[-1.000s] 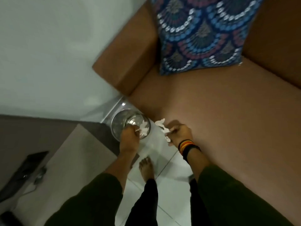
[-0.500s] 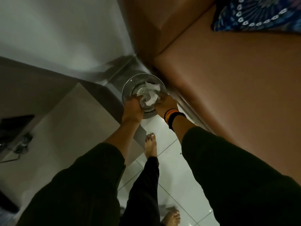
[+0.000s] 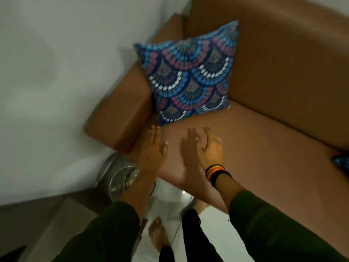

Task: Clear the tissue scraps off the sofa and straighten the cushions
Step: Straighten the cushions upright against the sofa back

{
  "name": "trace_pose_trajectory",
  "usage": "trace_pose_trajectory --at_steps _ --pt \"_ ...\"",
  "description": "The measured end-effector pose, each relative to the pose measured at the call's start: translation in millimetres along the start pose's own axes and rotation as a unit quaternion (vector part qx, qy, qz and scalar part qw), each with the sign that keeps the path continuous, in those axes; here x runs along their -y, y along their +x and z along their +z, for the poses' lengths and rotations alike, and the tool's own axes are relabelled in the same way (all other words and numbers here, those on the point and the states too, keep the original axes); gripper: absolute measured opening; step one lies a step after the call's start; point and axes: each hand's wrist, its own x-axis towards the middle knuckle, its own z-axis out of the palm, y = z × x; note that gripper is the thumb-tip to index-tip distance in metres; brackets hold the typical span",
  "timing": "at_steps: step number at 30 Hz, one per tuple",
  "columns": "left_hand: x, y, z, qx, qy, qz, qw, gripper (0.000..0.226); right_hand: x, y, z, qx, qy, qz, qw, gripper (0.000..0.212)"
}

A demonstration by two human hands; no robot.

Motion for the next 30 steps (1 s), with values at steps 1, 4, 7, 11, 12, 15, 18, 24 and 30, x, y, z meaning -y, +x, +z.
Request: trace_pose_trajectory --at_steps 1,4,7,11,12,15,18,24,30 --pt "-18 17 -3 -0.004 -0.037 -0.017 0.999 0.068 0 22 -14 -0.014 0.036 0.017 0.999 0.052" --pt "-55 73 -7 -0.046 -0.164 -0.064 0.983 0.078 7 88 -50 -0.048 0.139 0.052 0.988 0.063" --pt "-69 128 -6 -0.11 -0.257 -0.08 0.957 0.088 10 153 -75 -0.053 0.206 0.066 0.975 0.081" --pt "-81 172 7 -0.136 -0.326 -0.121 0.928 0.098 1 225 -80 -0.016 0.25 0.079 0.965 0.103" --pt "-82 179 13 -0.152 -0.332 -0.121 0.923 0.097 -3 240 -78 -0.006 0.255 0.078 0.964 0.11" --pt "-87 187 23 -0.194 -0.34 -0.118 0.912 0.094 -9 267 -74 0.04 0.293 0.074 0.952 0.12" --pt "-100 190 25 -0.215 -0.343 -0.109 0.908 0.086 -9 272 -78 0.076 0.319 0.066 0.942 0.113" --pt "-156 180 20 -0.141 -0.315 -0.071 0.936 0.082 -52 190 -111 -0.041 0.396 0.082 0.914 0.084" --pt "-215 207 58 -0.014 -0.277 -0.025 0.961 0.091 -122 174 -143 -0.122 0.382 0.162 0.902 0.092"
